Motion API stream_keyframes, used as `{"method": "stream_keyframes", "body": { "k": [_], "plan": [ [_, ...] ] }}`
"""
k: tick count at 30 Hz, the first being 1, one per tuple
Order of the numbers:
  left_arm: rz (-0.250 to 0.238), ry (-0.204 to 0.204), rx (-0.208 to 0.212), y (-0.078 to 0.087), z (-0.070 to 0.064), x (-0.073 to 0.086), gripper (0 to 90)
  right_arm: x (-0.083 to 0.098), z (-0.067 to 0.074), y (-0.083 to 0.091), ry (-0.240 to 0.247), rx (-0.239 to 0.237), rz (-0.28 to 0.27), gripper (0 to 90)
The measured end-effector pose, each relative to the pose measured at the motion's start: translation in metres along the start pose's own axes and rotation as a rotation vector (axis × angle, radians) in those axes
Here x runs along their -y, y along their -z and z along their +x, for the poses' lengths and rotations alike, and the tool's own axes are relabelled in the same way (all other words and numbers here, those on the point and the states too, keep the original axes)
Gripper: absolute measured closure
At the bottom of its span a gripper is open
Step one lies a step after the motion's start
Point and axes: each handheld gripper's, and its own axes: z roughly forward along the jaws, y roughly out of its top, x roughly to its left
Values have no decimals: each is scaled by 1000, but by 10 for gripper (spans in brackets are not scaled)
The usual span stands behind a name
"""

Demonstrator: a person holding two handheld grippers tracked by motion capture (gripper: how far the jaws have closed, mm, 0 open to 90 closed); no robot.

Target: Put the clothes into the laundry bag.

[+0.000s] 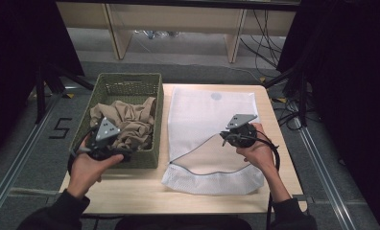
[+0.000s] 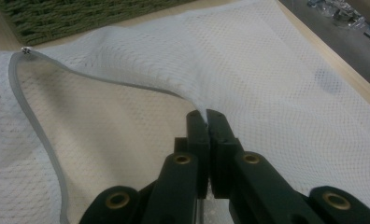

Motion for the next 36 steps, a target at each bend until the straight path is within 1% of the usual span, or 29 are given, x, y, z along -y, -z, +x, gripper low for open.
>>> {"method": "stream_keyframes", "body": {
  "k": [1,3,4,5,6,7,8,9,10,11,12,14,15,16,17,18,19,20,21,22,23,26,27,28,29,31,33,35,36],
  "plan": [
    [7,10,-1,-6,6,-3,198,0,-1,0,19,1,-5,900],
    [20,48,14,-21,17,-9,187,0,0,1,3,-5,0,900],
    [20,48,14,-21,17,-9,179,0,0,1,3,-5,0,900],
    [71,66,58,-38,25,-14,176,0,1,0,-10,-6,7,900],
    [108,71,85,-46,29,-16,181,0,0,-1,5,-10,5,900],
    [108,71,85,-46,29,-16,187,1,2,-1,-20,-12,14,900],
    [109,95,102,-61,32,-19,185,1,1,-1,-22,-14,16,900],
    [109,95,102,-61,32,-19,177,1,1,-1,-22,-14,16,900],
    [113,118,120,-75,31,-21,170,2,-1,-3,3,-18,13,900],
    [116,122,128,-81,31,-23,172,2,-1,-4,18,-18,10,900],
    [120,122,132,-85,30,-25,172,3,1,-5,-22,-11,15,900],
    [146,108,141,-88,30,-28,168,4,0,-6,-17,-16,18,900],
    [192,90,181,-95,29,-31,166,4,0,-6,-20,-17,20,900],
    [197,85,170,-99,27,-31,156,5,0,-7,-6,-18,19,900],
    [225,56,170,-103,28,-32,158,5,-1,-8,16,-22,16,900],
    [228,41,148,-108,26,-31,158,5,0,-7,-12,-18,23,900],
    [248,41,148,-113,27,-30,158,5,0,-8,-5,-18,20,900],
    [299,78,155,-116,29,-32,156,5,-1,-8,-5,-20,23,900],
    [318,103,172,-120,31,-32,157,6,0,-8,-11,-18,23,900],
    [318,103,172,-120,31,-32,157,6,0,-8,-11,-18,23,900],
    [334,48,156,-122,35,-34,166,6,-1,-9,16,-23,20,900],
    [347,51,138,-127,38,-34,183,6,1,-8,-17,-19,24,900],
    [365,55,136,-132,42,-31,185,5,0,-9,15,-21,22,900],
    [375,56,127,-134,44,-29,187,6,1,-8,0,-18,30,900],
    [386,42,114,-136,46,-26,188,6,0,-9,11,-23,25,900],
    [408,22,91,-140,51,-20,186,6,0,-8,-13,-19,24,900],
    [432,16,104,-144,52,-14,168,7,0,-9,6,-27,27,900],
    [413,43,132,-149,52,-8,153,7,-1,-10,3,-25,23,900],
    [414,39,147,-152,52,-5,150,7,-1,-10,9,-27,27,900]
  ]
}}
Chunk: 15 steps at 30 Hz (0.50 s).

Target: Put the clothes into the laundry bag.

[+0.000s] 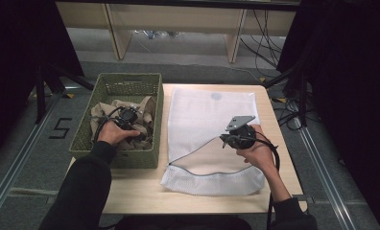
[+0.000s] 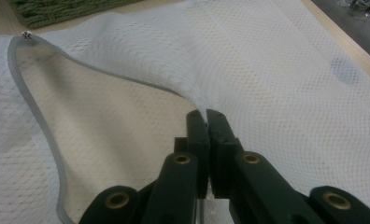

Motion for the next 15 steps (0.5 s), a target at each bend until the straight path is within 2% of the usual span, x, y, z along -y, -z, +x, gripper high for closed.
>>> {"method": "stream_keyframes", "body": {
  "k": [1,2,3,4,5,6,8,9,10,11,12,14,15],
  "plan": [
    [0,0,0,0,0,0,144,0,0,0,-4,-1,-1,900],
    [17,-27,16,-9,-2,3,131,0,1,0,-8,0,0,900],
    [15,-41,17,-15,-4,4,98,1,2,0,-3,-3,7,900],
    [35,-71,26,-20,-6,6,41,0,2,0,-10,-2,5,900],
    [35,-71,26,-20,-6,6,0,0,2,0,-10,-2,5,900],
    [73,-120,0,-25,-9,7,0,0,2,0,-8,1,6,900],
    [94,-126,-21,-28,-12,6,0,0,2,0,1,-7,5,900],
    [94,-126,-21,-28,-12,6,51,0,2,0,1,-7,5,900],
    [106,-126,-50,-26,-10,4,154,-1,3,0,-11,-3,6,900],
    [106,-126,-50,-26,-10,4,220,-1,3,0,-14,-4,4,900],
    [97,-80,-38,-22,-7,3,299,-1,4,1,-14,-5,6,900],
    [94,-76,-51,-20,-6,4,511,0,3,1,-6,-5,5,900],
    [94,-77,-66,-18,-2,5,511,0,3,1,-4,-2,4,900]
  ]
}}
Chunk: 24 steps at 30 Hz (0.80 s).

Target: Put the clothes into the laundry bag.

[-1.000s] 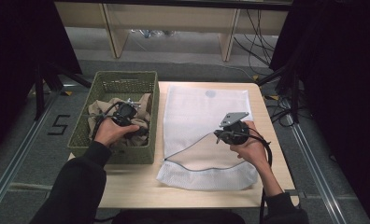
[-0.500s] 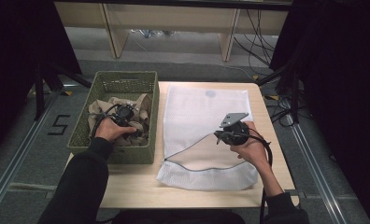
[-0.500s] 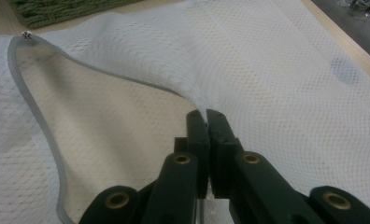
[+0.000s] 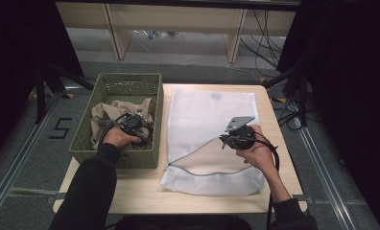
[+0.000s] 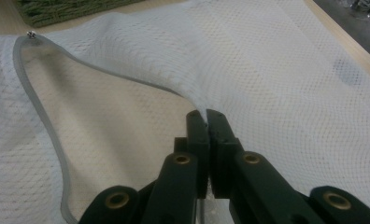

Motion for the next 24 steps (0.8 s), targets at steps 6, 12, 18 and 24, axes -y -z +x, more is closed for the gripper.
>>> {"method": "stream_keyframes", "body": {
  "k": [6,12,18,24],
  "plan": [
    [-161,74,185,12,14,7,685,1,-1,-2,-7,0,1,900],
    [-256,103,150,22,18,8,614,1,-2,-5,11,-5,0,900],
    [-282,82,-102,21,10,6,292,1,-2,-5,9,-14,0,900],
    [-205,120,-205,20,17,7,150,2,-1,-5,-2,-9,8,899]
  ]
}}
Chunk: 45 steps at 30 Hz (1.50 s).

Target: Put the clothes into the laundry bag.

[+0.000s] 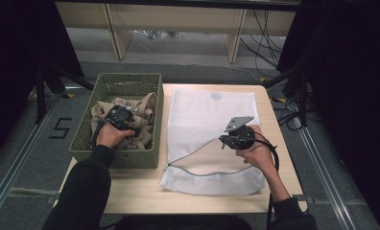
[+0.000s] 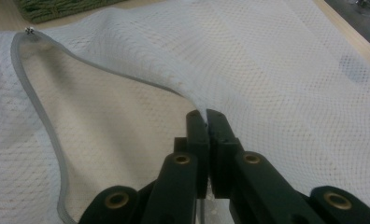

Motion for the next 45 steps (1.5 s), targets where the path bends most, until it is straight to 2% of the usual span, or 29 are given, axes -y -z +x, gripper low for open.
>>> {"method": "stream_keyframes", "body": {
  "k": [1,2,3,4,5,7,8,10,12,14,15,17,18,24,25,26,27,29,30,31,33,34,36,39,40,41,44,45],
  "plan": [
    [27,-8,2,-6,4,4,143,0,1,0,0,0,3,898],
    [46,-3,24,-10,4,7,128,0,-1,0,19,-6,-3,898],
    [46,-3,24,-10,4,7,104,0,-1,0,19,-6,-3,898],
    [88,8,72,-18,5,10,67,0,0,0,4,-3,1,898],
    [88,8,72,-18,5,10,43,0,-1,-1,20,-7,-6,898],
    [106,20,81,-23,5,11,11,0,1,0,3,-3,5,898],
    [109,40,89,-28,3,11,0,0,0,-1,14,-9,3,897],
    [120,37,123,-31,3,13,6,0,0,-1,17,-12,3,897],
    [107,45,172,-30,2,13,173,0,1,0,25,-11,0,897],
    [104,51,188,-27,5,13,335,-1,1,0,19,-11,-2,897],
    [100,41,168,-26,6,13,436,-1,1,0,19,-11,-2,897],
    [96,40,172,-26,6,12,534,0,2,0,6,-9,7,898],
    [106,21,169,-24,5,11,582,-1,3,0,7,-5,5,897],
    [102,26,182,-21,6,9,682,0,2,-1,0,-14,10,898],
    [95,37,193,-20,7,8,688,0,1,-1,-5,-13,4,898],
    [71,72,201,-18,8,8,691,0,0,-1,1,-13,0,897],
    [45,90,211,-16,8,7,694,0,-2,-1,16,-18,-4,897],
    [27,84,219,-13,9,6,698,1,-2,-1,14,-17,-4,897],
    [-38,118,236,-6,9,1,700,1,-2,0,-14,-17,0,897],
    [-63,126,256,-2,10,0,702,1,-2,0,-13,-17,-2,897],
    [-78,122,261,2,10,-3,707,1,-2,0,-6,-15,-2,897],
    [-98,111,261,11,9,-7,710,1,-2,0,-6,-14,-4,897],
    [-144,136,262,18,9,-11,714,1,-3,0,2,-10,-9,897],
    [-164,160,283,27,14,-13,718,1,-1,1,-7,-17,-5,897],
    [-176,174,280,30,15,-13,718,0,-3,1,9,-19,-14,898],
    [-188,185,290,33,18,-13,720,0,-2,2,-10,-15,-12,898],
    [-228,209,323,43,25,-12,723,0,-2,2,8,-26,-13,899],
    [-228,209,323,43,25,-12,723,0,-2,2,8,-26,-13,899]
  ]
}}
